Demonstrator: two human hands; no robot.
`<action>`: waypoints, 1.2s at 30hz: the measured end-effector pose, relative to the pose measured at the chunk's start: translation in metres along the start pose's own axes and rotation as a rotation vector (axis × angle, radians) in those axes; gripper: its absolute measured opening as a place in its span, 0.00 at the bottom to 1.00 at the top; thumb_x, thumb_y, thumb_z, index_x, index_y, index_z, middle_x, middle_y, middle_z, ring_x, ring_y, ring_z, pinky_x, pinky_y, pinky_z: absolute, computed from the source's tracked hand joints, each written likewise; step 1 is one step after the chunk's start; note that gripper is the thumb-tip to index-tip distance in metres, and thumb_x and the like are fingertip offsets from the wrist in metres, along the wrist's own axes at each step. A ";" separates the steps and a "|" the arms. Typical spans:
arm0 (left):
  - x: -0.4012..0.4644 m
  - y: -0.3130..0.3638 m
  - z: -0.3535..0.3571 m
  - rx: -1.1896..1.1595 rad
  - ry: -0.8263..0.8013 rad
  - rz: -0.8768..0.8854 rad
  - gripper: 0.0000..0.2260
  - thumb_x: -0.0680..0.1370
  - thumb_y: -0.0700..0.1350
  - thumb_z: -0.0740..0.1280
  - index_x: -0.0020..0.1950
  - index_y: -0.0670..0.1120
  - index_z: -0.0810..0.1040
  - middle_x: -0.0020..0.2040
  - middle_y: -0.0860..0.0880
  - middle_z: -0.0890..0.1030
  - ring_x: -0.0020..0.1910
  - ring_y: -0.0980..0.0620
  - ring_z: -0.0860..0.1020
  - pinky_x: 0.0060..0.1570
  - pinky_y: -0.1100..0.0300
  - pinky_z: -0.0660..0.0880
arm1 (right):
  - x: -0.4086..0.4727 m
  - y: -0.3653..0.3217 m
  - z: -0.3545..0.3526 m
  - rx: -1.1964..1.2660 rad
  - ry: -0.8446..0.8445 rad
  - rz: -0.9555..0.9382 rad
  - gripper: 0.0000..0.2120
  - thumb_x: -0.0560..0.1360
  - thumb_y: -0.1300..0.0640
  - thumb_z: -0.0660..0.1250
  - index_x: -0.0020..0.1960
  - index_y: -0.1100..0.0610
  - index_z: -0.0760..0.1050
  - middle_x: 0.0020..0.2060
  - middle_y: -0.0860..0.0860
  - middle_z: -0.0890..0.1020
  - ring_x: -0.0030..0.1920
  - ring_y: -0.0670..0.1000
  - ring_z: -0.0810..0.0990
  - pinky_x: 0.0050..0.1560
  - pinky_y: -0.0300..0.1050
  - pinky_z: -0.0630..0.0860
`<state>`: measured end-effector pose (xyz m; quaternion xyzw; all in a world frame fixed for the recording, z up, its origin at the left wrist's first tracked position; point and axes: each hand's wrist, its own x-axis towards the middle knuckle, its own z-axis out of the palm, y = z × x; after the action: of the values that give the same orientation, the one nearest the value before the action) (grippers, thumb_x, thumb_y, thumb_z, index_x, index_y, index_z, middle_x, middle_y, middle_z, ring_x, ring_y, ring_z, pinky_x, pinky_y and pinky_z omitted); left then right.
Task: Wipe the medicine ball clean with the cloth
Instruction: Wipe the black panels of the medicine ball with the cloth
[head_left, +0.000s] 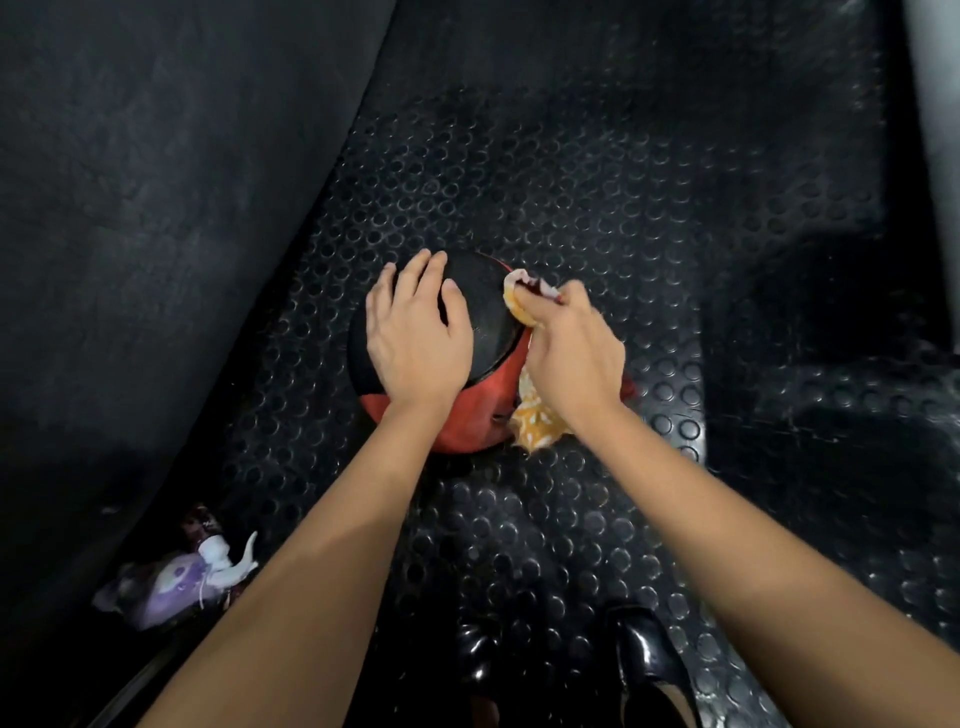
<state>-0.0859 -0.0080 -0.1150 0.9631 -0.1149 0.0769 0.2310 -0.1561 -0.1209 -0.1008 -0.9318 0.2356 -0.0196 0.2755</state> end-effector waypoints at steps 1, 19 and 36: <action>0.000 0.001 0.000 0.002 0.004 -0.007 0.20 0.80 0.49 0.53 0.69 0.47 0.73 0.70 0.51 0.73 0.72 0.46 0.65 0.72 0.51 0.56 | 0.000 -0.003 0.000 -0.008 0.000 0.020 0.24 0.78 0.63 0.56 0.68 0.41 0.69 0.54 0.52 0.69 0.51 0.55 0.72 0.41 0.46 0.66; -0.002 0.003 0.003 0.071 -0.014 0.175 0.22 0.81 0.53 0.52 0.70 0.45 0.72 0.70 0.47 0.72 0.72 0.43 0.65 0.72 0.48 0.58 | 0.023 0.009 -0.006 -0.016 -0.006 0.064 0.23 0.78 0.64 0.56 0.67 0.43 0.71 0.54 0.52 0.71 0.53 0.56 0.74 0.48 0.48 0.69; -0.003 -0.008 0.000 0.021 -0.025 0.177 0.22 0.80 0.53 0.51 0.70 0.46 0.72 0.70 0.48 0.72 0.72 0.45 0.65 0.71 0.50 0.57 | -0.015 -0.003 0.002 -0.069 0.054 -0.068 0.24 0.78 0.62 0.56 0.68 0.38 0.68 0.53 0.51 0.69 0.51 0.52 0.71 0.39 0.44 0.64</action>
<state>-0.0867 -0.0007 -0.1191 0.9524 -0.2017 0.0864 0.2116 -0.1678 -0.1111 -0.0994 -0.9473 0.2115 -0.0459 0.2360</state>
